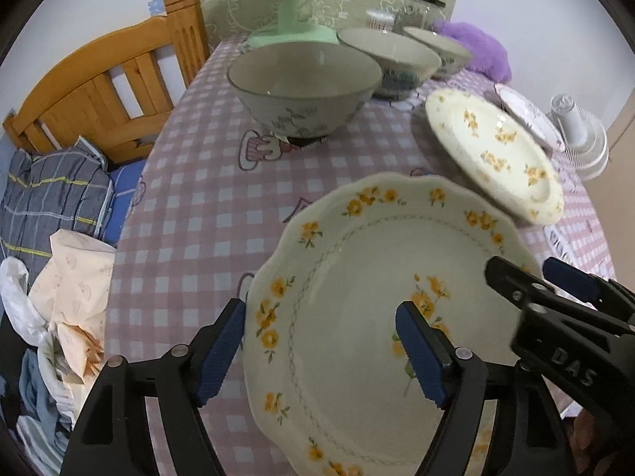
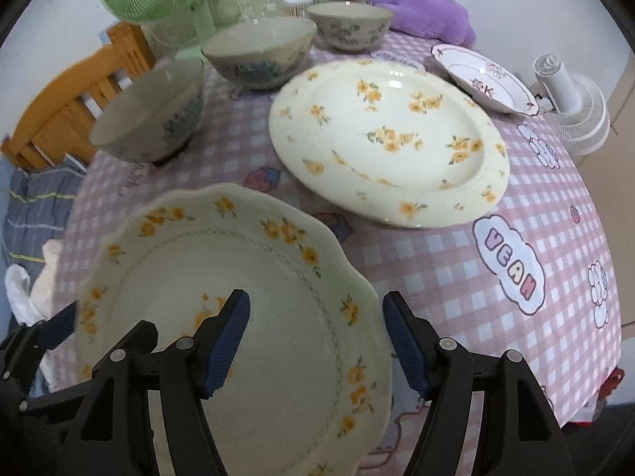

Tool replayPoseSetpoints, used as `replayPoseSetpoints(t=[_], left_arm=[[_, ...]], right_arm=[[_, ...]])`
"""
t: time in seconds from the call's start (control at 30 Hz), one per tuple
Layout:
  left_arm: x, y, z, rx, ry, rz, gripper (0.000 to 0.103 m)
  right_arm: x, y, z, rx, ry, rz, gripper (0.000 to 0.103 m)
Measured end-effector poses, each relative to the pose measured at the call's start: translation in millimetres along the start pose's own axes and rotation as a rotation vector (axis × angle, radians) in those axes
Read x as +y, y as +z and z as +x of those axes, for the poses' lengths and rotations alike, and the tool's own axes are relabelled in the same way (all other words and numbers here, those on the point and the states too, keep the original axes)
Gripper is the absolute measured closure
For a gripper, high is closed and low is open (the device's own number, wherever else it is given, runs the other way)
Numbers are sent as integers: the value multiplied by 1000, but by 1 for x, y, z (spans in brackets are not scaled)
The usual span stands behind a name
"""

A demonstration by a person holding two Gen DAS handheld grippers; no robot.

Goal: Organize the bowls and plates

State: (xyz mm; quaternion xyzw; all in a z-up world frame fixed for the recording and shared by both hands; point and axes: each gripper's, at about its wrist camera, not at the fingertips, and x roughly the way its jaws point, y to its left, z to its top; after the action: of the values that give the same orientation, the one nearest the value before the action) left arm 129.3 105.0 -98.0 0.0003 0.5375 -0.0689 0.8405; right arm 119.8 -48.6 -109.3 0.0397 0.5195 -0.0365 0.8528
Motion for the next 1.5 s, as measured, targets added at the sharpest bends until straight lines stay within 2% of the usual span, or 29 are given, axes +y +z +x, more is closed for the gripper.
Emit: replayPoseSetpoints(t=[0.13,0.2,0.3,0.5,0.6,0.8,1.07,1.27,1.5], left_arm=[[-10,5,-20,-47,-20,32,23],[-20,7,-30,-82,-27,59,16],[-34,13,-41,-111,-50,73,16],[-62,30,-42,-142,-77,71,15],[-78,40,-39,-151,-67,63,15],[-112,71,-25,-174,-23,27,15],[-146,112,15,-157,41,-40,15],[-154,131,46,-143,86,-45,15],[-153,139,87,-64,114,-72,15]], right_arm=[[2,6,-27,-46,-3,-35,31],[-1,9,-36,-64,-1,-44,31],[-8,14,-48,-89,3,-36,31],[-33,27,-57,-133,10,5,31],[-47,36,-56,-149,14,6,31],[-85,69,-41,-176,45,19,31],[-122,118,-10,-170,52,1,30],[-140,140,21,-143,51,-11,30],[-152,150,61,-76,41,-6,31]])
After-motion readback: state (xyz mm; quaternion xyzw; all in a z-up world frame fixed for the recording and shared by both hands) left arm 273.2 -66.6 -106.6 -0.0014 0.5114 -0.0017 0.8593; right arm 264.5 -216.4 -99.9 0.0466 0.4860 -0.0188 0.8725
